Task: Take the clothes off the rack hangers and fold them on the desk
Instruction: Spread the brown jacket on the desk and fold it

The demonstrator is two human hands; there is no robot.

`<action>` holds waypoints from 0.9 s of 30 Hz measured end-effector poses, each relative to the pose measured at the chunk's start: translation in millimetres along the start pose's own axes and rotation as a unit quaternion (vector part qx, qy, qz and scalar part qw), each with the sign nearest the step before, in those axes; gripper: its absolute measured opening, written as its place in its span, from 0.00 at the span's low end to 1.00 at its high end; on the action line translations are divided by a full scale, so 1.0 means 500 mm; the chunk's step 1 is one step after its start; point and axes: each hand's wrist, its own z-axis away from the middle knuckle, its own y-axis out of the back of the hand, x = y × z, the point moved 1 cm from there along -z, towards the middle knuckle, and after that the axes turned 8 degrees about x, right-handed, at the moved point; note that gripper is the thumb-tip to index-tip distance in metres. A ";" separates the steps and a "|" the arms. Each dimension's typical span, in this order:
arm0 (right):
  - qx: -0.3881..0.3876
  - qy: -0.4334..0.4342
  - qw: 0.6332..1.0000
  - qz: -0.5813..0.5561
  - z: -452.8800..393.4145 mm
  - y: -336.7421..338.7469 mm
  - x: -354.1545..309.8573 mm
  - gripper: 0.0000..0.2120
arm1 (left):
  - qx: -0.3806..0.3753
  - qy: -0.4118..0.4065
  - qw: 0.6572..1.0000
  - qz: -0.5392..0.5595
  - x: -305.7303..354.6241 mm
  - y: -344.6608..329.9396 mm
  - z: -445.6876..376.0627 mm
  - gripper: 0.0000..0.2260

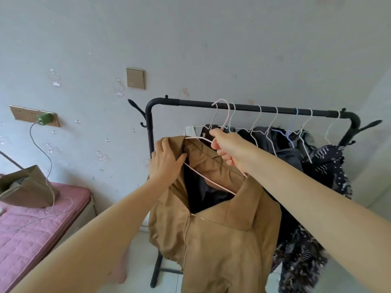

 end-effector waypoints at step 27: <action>-0.147 0.064 0.982 -0.097 -0.025 0.118 0.148 0.19 | -0.092 -0.030 0.991 0.091 -0.045 0.207 -0.045 0.09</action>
